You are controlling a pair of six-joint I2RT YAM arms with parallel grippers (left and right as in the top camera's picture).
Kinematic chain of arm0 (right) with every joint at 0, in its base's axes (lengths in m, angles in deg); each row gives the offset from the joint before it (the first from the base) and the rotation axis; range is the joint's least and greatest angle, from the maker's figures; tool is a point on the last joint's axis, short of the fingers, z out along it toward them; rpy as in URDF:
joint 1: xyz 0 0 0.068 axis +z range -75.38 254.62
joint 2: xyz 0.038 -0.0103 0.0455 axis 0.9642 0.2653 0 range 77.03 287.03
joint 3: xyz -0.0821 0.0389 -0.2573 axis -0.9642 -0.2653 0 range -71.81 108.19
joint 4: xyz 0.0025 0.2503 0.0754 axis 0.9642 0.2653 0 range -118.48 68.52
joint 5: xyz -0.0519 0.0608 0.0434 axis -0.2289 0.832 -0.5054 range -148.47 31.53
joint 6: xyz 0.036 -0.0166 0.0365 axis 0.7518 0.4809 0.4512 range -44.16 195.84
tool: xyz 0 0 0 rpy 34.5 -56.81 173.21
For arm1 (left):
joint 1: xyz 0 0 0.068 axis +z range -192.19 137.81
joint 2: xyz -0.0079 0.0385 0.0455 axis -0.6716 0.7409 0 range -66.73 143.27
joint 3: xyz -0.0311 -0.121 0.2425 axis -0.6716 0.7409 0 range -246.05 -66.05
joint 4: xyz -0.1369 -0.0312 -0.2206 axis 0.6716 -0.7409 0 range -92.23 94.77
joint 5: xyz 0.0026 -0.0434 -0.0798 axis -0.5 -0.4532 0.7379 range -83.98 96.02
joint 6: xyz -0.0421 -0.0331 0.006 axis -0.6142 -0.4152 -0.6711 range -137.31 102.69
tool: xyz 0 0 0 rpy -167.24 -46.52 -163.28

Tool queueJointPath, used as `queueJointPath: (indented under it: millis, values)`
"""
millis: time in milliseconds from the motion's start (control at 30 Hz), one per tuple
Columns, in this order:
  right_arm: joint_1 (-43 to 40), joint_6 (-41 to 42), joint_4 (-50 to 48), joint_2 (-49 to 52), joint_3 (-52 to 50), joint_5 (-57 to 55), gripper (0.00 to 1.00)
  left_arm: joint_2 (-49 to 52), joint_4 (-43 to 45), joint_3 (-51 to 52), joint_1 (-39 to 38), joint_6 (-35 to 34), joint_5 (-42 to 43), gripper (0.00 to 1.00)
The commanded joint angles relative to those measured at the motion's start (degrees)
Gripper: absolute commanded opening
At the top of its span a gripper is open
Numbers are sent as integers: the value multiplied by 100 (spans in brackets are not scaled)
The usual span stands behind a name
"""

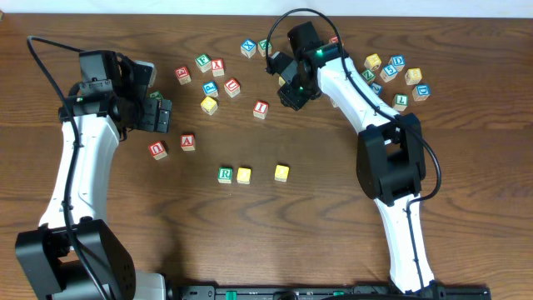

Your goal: Spell out ROBOT

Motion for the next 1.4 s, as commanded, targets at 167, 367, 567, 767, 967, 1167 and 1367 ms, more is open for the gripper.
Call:
queueJointPath:
  millis: [167,367,567,767,967,1167,1367]
  values:
    - [-13,42,-22,22,-44,57,39,66,-20,-125,-7,33,68,98]
    - [-13,42,0,20,-44,57,38,66,-17,-125,-7,33,66,98]
    - [-13,42,2,22,-46,57,38,66,-17,-125,-7,33,66,97]
    - [-17,42,-2,22,-103,57,38,66,-17,-125,-7,33,66,98]
    - [-31,42,-15,22,-142,57,38,66,-17,-125,-7,33,66,98]
    - [-42,42,-22,20,-142,55,34,66,-17,-125,-7,33,66,98]
    - [-39,42,-24,22,-142,57,27,66,-17,-125,-7,33,66,98]
